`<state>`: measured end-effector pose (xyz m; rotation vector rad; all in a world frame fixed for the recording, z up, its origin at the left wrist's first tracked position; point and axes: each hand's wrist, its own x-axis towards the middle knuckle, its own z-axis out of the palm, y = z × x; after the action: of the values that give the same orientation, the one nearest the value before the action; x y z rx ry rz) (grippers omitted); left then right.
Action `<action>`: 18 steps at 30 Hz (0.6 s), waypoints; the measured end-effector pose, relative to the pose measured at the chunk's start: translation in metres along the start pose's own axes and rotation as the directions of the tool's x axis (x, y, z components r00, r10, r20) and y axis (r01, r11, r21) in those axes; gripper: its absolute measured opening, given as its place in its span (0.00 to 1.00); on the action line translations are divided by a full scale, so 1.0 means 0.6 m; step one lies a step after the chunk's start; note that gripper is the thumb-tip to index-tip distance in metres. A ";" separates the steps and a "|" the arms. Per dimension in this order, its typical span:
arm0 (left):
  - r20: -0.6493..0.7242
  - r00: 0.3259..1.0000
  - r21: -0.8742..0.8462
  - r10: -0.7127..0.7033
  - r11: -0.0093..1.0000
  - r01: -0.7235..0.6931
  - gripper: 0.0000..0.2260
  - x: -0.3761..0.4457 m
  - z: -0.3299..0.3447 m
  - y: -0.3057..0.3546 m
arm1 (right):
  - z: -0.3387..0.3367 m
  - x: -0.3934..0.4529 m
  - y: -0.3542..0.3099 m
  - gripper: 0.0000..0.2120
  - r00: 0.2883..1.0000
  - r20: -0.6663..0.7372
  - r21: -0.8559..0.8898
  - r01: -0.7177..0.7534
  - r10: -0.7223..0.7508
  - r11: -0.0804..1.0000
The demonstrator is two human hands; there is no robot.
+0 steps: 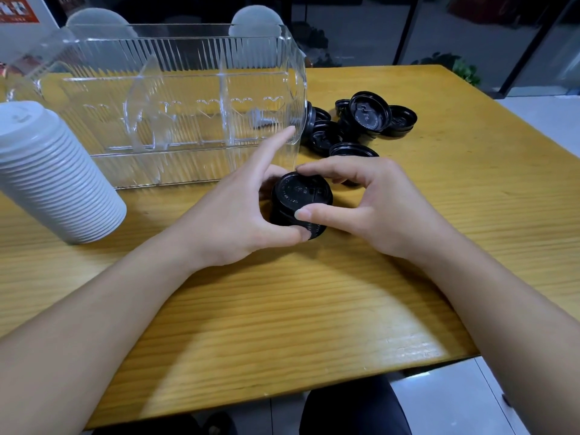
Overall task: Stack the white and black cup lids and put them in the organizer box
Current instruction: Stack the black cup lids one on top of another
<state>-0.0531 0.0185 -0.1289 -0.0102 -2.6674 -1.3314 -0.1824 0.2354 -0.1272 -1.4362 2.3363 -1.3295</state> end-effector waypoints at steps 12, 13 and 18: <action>-0.025 1.000 0.089 0.011 0.996 -0.009 0.51 0.000 0.001 -0.003 | 0.001 0.000 -0.006 0.24 0.979 -0.176 -0.083 0.089 -0.102 0.993; -0.026 1.000 0.100 0.014 0.995 -0.012 0.51 0.000 0.002 -0.002 | -0.003 0.003 -0.003 0.20 0.968 -0.231 -0.097 0.081 -0.101 0.992; -0.027 0.999 0.101 0.020 0.995 -0.017 0.47 -0.001 0.005 -0.004 | -0.017 0.014 0.032 0.13 0.934 -0.357 -0.265 -0.093 -0.008 0.960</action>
<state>-0.0530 0.0194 -0.1326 -0.0037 -2.7003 -1.1819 -0.2050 0.2389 -0.1316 -1.2849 2.8712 -1.3937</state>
